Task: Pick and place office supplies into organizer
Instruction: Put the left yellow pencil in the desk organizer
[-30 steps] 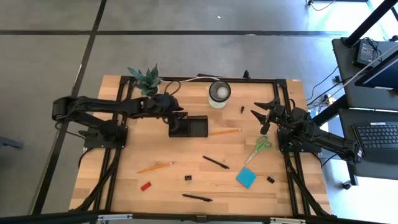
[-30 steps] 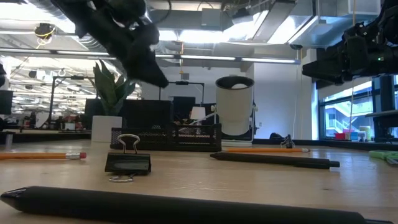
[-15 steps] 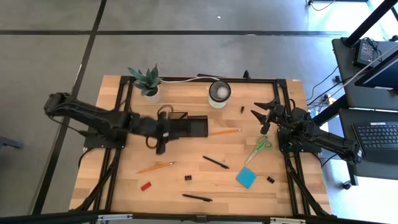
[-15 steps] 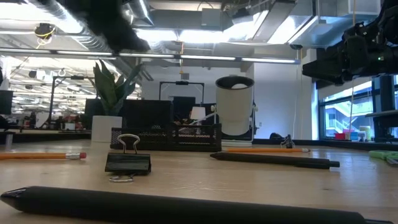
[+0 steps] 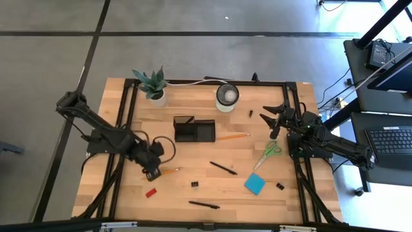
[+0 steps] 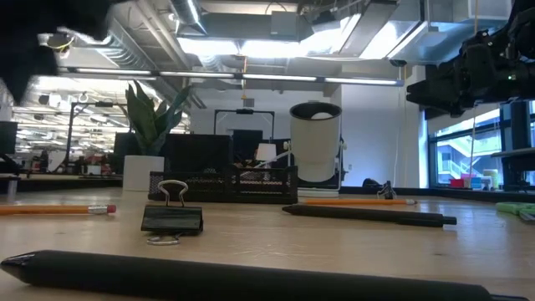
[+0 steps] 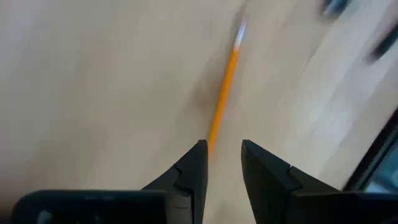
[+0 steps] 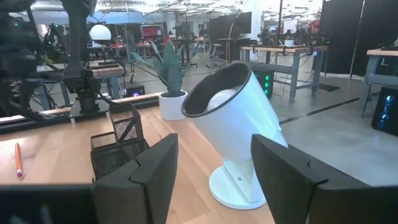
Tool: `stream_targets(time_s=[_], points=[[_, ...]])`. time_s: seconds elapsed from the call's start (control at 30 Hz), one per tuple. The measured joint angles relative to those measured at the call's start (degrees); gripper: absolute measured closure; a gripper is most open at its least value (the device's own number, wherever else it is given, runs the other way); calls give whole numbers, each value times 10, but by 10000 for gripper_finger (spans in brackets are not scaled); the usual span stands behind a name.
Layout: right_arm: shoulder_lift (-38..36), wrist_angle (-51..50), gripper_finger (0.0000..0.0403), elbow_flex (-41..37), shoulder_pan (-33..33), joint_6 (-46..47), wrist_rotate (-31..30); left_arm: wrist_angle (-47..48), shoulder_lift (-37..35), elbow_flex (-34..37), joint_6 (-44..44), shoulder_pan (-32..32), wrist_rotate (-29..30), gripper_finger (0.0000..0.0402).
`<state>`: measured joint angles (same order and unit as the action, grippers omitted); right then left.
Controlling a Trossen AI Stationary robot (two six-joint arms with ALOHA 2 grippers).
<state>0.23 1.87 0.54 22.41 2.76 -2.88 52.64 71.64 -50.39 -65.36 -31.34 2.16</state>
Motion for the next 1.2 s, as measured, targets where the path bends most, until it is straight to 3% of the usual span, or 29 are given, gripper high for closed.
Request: stream_targets(time_s=[0.13, 0.33, 1.2], points=[[0, 0, 196, 0, 0, 0, 0, 39, 61, -26, -66, -23, -87, 312], [0, 0, 196, 0, 0, -1, 0, 44, 134, -32, -97, -38, -150, 297], [0, 6, 196, 0, 0, 15, 0, 45, 313, -35, 41, -77, -177, 286]])
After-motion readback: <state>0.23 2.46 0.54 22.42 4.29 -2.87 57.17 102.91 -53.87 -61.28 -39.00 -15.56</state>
